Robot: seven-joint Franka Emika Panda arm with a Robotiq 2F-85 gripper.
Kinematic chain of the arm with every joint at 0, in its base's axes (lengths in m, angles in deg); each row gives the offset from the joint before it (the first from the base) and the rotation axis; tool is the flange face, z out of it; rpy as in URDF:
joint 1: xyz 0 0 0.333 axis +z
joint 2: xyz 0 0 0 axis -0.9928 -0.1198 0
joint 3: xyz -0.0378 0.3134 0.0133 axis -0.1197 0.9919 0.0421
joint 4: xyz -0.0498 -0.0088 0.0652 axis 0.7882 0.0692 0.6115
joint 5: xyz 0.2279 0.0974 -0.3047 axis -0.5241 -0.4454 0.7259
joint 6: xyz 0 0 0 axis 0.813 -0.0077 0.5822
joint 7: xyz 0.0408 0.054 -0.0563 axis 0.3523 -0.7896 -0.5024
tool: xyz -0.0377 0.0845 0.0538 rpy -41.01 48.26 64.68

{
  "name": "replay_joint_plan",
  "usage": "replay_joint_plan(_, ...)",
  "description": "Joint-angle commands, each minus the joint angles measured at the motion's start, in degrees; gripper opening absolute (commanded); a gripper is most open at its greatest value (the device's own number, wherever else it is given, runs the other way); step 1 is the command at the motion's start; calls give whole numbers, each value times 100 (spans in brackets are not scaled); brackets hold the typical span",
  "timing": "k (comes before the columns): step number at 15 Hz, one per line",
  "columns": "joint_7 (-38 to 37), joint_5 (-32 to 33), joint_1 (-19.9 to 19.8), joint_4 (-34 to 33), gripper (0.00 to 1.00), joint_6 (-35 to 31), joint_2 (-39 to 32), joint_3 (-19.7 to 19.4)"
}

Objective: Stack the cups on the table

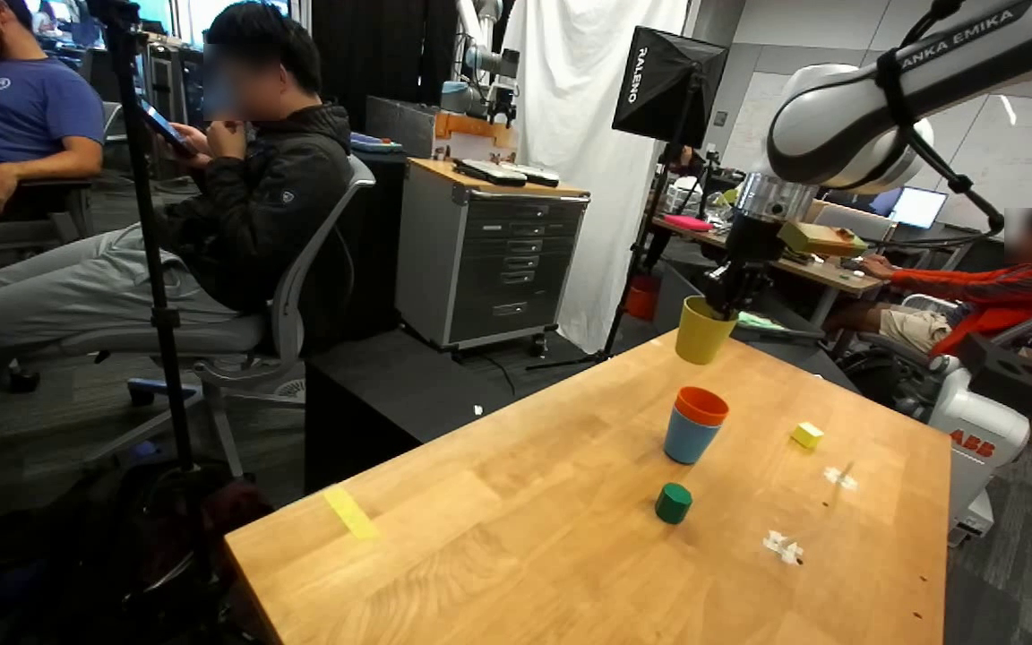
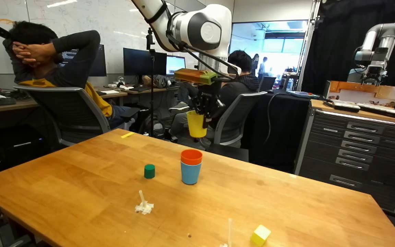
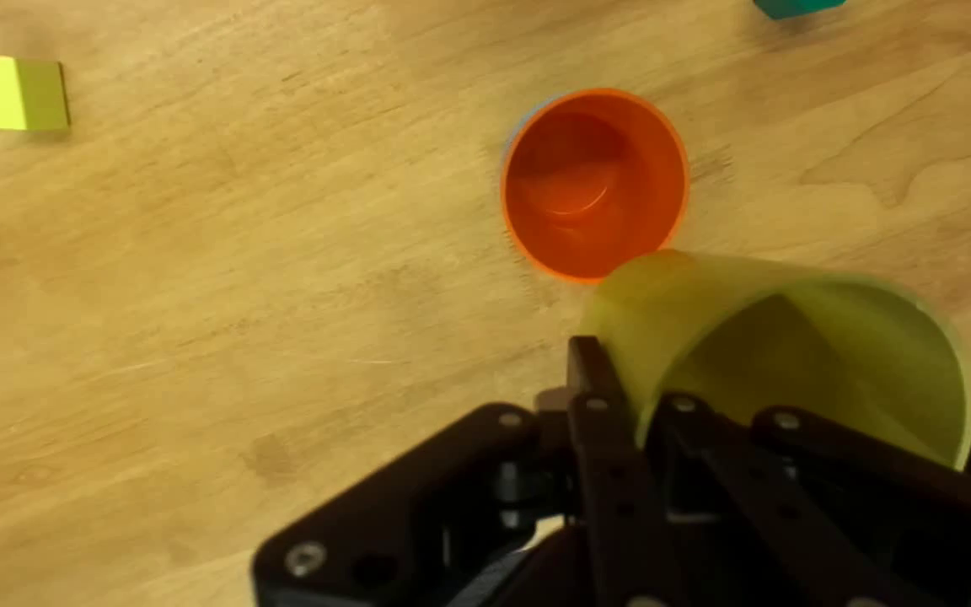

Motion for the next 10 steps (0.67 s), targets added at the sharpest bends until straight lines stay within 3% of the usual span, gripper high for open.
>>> replay_joint_plan(1, 113, -152, -35, 369, 1, 216, 333, 20)
replay_joint_plan(10, 181, -202, -193, 175, 1, 496, 79, -10)
